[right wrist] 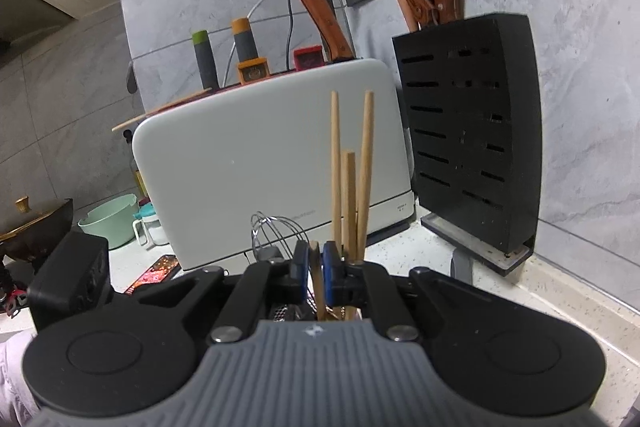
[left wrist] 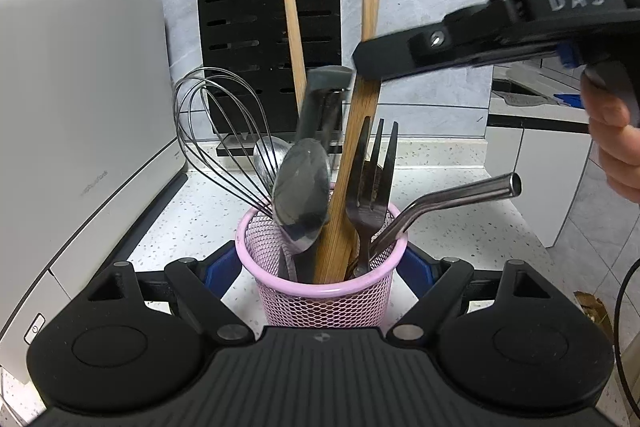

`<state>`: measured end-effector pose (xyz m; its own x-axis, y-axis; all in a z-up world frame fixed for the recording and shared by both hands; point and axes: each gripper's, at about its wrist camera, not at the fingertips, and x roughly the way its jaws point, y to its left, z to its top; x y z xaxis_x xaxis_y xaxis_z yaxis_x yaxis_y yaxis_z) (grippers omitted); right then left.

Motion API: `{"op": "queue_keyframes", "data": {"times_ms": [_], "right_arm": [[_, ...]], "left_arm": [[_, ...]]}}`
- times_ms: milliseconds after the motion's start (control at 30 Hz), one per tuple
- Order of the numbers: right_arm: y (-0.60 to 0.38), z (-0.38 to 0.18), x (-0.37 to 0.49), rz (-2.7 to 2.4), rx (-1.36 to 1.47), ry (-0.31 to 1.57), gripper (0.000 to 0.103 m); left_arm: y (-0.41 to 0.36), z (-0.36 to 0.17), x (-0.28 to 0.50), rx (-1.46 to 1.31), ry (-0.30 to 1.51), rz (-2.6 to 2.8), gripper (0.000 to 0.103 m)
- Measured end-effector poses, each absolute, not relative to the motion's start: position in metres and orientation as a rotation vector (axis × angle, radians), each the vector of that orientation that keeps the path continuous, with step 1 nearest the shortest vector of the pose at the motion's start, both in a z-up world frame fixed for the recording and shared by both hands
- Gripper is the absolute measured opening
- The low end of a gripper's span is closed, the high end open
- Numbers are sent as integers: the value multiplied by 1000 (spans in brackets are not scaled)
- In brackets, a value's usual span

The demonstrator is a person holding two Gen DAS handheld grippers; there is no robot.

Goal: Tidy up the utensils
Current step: 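Lower the wooden spatula into the pink cup and open the right gripper, then move the right gripper to the grey-handled utensil beside the knife block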

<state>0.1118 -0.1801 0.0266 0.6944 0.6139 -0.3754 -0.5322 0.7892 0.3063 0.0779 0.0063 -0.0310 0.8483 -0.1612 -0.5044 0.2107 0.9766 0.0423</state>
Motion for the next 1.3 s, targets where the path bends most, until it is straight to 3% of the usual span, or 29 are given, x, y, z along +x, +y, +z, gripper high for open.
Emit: {"op": "queue_keyframes", "data": {"times_ms": [133, 333, 567, 667, 1300], "right_arm": [[-185, 35, 104, 645, 192, 436, 23], [-203, 38, 102, 545, 213, 382, 26], [-205, -6, 138, 359, 141, 571, 28], [-200, -25, 154, 320, 92, 630, 43], [-155, -93, 248, 317, -145, 763, 43]], "left_arm": [[7, -31, 79, 93, 525, -178, 96], [18, -30, 82, 69, 531, -93, 96], [27, -29, 86, 40, 540, -25, 96], [29, -28, 87, 30, 542, -9, 96], [29, -27, 95, 26, 558, 3, 96]]}}
